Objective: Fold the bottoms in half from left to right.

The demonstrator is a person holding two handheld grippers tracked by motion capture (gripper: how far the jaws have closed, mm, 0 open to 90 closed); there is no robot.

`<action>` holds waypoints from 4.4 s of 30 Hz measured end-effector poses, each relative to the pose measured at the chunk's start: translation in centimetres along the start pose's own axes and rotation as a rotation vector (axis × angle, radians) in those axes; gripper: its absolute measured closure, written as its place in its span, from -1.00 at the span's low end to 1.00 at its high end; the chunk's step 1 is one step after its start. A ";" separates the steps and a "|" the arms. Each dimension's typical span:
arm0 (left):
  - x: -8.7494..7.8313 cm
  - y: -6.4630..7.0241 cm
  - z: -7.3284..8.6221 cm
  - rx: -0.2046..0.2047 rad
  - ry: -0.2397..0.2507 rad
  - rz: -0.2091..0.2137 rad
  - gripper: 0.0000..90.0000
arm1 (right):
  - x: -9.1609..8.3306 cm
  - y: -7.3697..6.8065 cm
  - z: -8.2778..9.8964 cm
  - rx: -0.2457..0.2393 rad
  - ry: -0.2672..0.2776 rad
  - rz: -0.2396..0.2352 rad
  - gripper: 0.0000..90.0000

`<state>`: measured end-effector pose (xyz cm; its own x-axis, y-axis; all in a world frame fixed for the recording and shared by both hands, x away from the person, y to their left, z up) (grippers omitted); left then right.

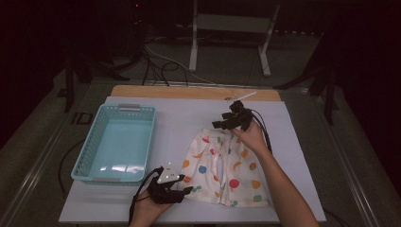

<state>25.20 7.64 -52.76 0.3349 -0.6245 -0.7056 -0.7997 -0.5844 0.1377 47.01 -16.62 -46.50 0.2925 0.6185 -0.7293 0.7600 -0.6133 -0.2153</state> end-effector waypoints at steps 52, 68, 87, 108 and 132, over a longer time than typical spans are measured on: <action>-2.6 1.0 0.9 -0.030 0.032 -0.036 0.98 | 6.6 -0.7 0.1 -0.030 0.002 0.049 0.87; -0.4 4.8 -3.4 0.033 0.070 0.071 0.98 | 2.6 0.4 0.9 -0.030 0.022 0.012 0.87; 3.9 9.7 -8.6 0.110 0.069 0.179 0.98 | -0.5 2.0 3.8 0.012 0.028 0.026 0.87; 9.9 12.3 -10.0 0.127 0.008 0.239 0.74 | -2.7 4.8 7.7 0.090 0.021 0.098 0.56; 9.5 10.7 -7.1 0.113 -0.064 0.217 0.50 | -3.6 5.7 11.0 0.114 -0.096 0.120 0.30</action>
<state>23.30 -8.22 -53.03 0.1196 -0.6932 -0.7107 -0.9012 -0.3762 0.2153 43.92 -27.72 -52.26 0.3166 0.4909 -0.8116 0.6507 -0.7350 -0.1907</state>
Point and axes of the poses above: each handheld gripper's, and its own axes: x roughly forward along the jaws, z roughly out of its underside, y roughly to its right, the point moved 3 cm from there along x, roughly forward along the jaws, and after that the axes turned 5 degrees about -y, right-handed, at the moved point
